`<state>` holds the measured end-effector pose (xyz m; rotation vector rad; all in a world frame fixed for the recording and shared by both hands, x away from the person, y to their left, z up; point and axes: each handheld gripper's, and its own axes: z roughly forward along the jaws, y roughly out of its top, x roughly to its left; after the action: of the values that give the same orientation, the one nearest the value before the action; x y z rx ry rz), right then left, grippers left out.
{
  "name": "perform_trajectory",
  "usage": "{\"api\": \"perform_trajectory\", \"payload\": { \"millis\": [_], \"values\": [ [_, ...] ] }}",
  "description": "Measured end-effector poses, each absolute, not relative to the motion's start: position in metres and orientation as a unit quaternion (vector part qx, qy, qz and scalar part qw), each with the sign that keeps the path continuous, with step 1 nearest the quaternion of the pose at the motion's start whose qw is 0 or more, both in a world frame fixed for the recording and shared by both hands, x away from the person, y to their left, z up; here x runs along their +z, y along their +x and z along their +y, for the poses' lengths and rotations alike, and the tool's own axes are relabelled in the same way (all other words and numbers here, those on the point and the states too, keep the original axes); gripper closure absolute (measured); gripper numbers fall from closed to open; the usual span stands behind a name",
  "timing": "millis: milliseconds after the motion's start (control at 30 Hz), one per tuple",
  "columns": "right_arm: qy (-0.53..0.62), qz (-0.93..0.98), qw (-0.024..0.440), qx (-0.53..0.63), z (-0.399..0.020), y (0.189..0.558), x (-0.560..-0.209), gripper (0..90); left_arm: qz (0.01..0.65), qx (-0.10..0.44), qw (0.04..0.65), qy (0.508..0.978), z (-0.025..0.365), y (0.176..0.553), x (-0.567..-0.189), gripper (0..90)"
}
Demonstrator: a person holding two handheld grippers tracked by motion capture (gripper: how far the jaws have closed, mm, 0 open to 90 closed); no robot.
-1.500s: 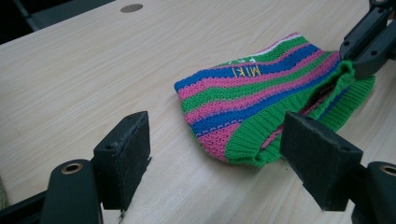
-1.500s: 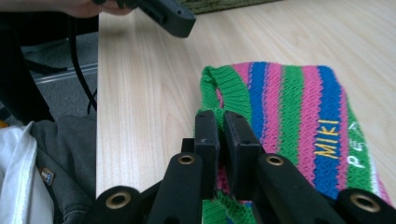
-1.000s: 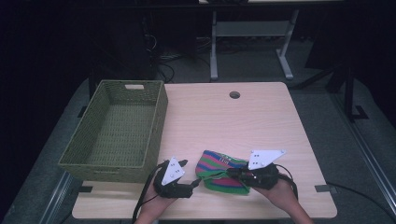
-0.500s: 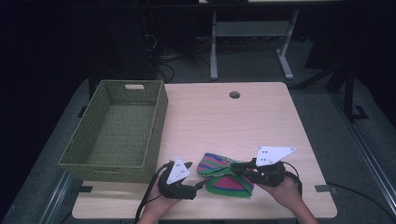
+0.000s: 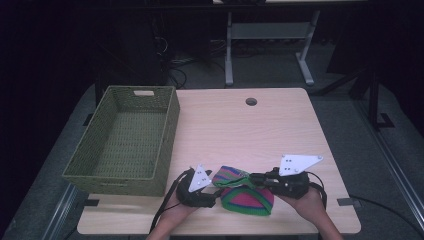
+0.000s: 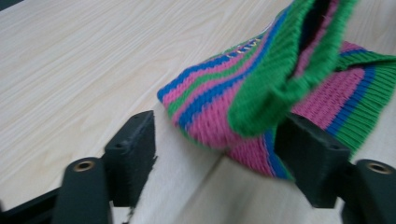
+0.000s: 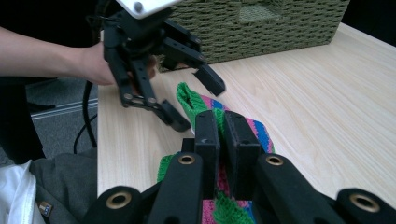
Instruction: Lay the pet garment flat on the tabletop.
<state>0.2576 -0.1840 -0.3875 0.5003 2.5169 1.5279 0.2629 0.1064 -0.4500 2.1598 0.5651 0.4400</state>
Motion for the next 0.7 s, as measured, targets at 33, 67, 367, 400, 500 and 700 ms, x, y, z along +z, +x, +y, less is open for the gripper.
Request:
{"api": "perform_trajectory", "payload": {
  "millis": [33,67,367,400,500,700],
  "values": [
    [0.167,0.841,0.078,0.509,-0.1840,0.2578,-0.3878,83.9,0.222,0.173,0.418,0.864,0.1047,0.2647,-0.4506,31.9],
    [0.167,0.840,0.077,0.510,-0.1840,0.2577,-0.3880,83.9,0.217,0.176,0.416,0.865,0.1027,0.2663,-0.4511,34.9],
    [0.176,0.839,0.080,0.509,-0.1894,0.2585,-0.3899,83.9,0.200,0.173,0.422,0.867,0.0980,0.2628,-0.4497,64.8],
    [0.173,0.839,0.082,0.509,-0.1897,0.2583,-0.3899,83.9,0.201,0.171,0.423,0.867,0.0982,0.2630,-0.4496,66.0],
    [0.173,0.841,0.083,0.506,-0.1908,0.2581,-0.3898,83.9,0.202,0.174,0.424,0.865,0.0979,0.2622,-0.4487,69.8],
    [0.178,0.837,0.083,0.511,-0.1927,0.2588,-0.3905,83.9,0.204,0.179,0.438,0.857,0.0994,0.2610,-0.4433,75.4]
  ]
}}
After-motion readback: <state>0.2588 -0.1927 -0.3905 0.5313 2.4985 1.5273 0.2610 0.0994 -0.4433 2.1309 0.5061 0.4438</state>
